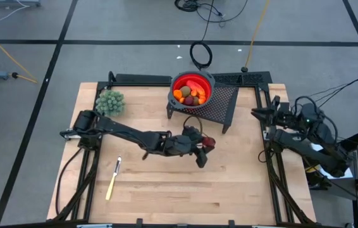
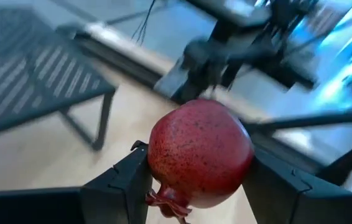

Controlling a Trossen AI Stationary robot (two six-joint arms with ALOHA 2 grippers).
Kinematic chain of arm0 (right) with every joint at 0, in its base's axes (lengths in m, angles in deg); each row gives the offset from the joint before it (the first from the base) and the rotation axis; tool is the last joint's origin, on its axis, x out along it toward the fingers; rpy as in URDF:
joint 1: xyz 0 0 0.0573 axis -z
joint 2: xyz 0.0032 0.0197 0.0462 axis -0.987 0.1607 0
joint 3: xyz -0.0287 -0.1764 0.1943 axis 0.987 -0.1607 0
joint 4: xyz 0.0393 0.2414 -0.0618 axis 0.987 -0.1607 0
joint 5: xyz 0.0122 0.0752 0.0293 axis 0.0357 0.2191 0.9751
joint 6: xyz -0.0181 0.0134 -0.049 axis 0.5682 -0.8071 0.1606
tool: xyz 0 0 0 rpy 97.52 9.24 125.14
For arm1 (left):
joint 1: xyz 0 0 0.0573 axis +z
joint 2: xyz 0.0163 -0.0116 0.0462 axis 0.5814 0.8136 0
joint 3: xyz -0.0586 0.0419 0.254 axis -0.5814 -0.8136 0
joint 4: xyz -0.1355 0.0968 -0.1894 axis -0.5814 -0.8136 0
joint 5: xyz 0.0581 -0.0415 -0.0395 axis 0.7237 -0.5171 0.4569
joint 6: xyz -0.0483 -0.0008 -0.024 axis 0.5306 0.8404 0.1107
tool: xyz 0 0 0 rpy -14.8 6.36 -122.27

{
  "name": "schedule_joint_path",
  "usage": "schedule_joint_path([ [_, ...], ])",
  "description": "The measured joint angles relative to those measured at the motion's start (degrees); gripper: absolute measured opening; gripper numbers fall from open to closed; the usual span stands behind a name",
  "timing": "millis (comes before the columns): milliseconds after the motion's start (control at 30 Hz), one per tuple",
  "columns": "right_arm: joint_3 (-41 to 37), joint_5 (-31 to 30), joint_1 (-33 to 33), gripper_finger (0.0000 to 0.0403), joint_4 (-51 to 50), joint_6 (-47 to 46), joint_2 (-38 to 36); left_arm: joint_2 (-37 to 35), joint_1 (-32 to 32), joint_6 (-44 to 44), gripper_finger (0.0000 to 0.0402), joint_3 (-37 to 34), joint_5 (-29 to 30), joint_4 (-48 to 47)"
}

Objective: Pick & Place Fruit
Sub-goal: Put the pomegranate into the red strainer bowl on the shelf

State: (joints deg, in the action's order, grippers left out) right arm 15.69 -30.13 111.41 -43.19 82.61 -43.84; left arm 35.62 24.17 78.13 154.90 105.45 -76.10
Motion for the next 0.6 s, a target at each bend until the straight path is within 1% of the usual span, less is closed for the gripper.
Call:
schedule_joint_path([
  [133, -2.2, 0.0, 0.0, 0.0054, 0.0, -0.9, -3.3, -1.4, 0.0, -0.2, 0.0209, 0.0, 0.0, 5.4],
  [267, -2.8, 0.1, 0.0, 0.0054, -1.0, -0.8, -3.1, -2.4, 0.0, -0.1, 0.0209, 0.0, -1.7, 12.0],
  [367, -3.3, 0.2, 0.0, 0.0054, -0.3, -0.8, -3.1, -3.0, 0.0, 0.5, 0.0209, 0.0, -4.4, 18.0],
  [600, -6.3, 0.1, 0.0, 0.0054, 0.6, -0.4, -3.3, -3.1, 0.0, 3.6, 0.0209, 0.0, -13.1, 33.6],
])
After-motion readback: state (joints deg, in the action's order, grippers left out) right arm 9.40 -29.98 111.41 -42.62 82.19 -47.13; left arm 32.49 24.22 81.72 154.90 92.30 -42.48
